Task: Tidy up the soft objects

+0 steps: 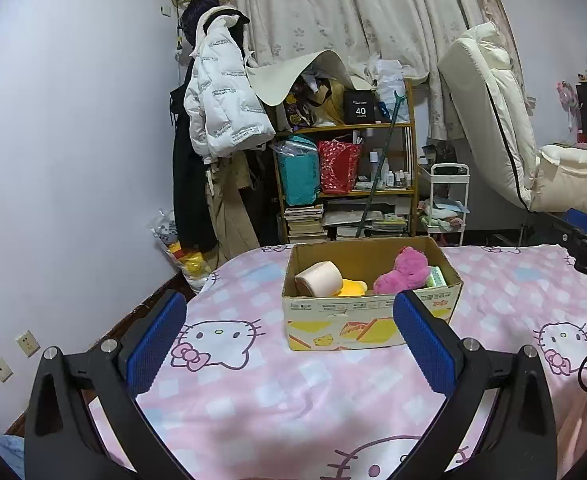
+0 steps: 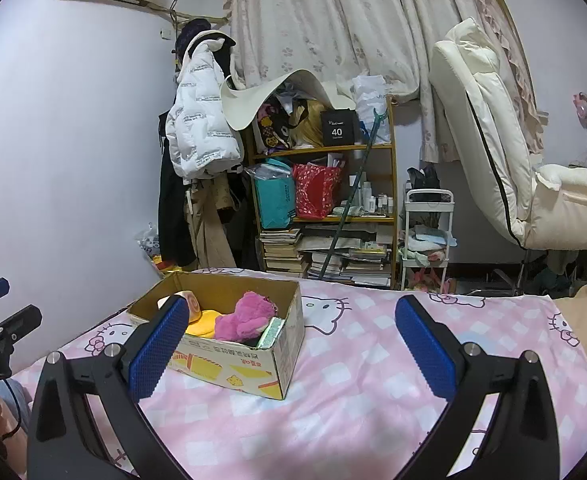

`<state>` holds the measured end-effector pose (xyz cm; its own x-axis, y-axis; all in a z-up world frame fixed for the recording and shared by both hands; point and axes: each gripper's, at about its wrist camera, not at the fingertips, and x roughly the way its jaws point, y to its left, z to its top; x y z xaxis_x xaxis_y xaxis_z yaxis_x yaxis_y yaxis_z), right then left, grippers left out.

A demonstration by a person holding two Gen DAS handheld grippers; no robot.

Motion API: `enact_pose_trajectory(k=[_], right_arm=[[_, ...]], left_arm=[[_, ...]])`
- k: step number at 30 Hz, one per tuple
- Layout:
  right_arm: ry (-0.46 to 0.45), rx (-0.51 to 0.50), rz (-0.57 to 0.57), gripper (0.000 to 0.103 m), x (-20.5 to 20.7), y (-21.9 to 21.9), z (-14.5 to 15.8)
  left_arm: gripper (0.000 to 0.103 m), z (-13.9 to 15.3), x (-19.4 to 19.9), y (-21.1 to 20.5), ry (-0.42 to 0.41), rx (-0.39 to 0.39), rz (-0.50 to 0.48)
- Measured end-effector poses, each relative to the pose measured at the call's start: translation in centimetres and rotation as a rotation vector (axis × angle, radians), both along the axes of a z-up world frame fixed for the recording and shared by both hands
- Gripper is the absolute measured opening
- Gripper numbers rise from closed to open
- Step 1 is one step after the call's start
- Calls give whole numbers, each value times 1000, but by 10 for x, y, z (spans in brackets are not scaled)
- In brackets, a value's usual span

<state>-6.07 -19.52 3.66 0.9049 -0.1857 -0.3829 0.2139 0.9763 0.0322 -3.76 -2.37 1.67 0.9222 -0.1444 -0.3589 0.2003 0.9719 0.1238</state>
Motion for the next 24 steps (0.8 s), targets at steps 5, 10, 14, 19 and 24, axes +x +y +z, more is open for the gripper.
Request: enact_pose_trajectory(k=[5, 10, 14, 19, 24], right_arm=[[-1, 0, -1, 103, 0, -1, 0], [0, 2, -2, 103, 0, 0, 1], [0, 3, -3, 103, 0, 0, 1], [1, 4, -2, 103, 0, -1, 2], [1, 4, -6, 103, 0, 0, 2]], left_arm=[[102, -1, 3, 2, 17, -10, 1], [102, -1, 4, 3, 17, -10, 7], [102, -1, 3, 3, 18, -5, 6], [102, -1, 3, 3, 19, -4, 4], [102, -1, 3, 3, 18, -4, 3]])
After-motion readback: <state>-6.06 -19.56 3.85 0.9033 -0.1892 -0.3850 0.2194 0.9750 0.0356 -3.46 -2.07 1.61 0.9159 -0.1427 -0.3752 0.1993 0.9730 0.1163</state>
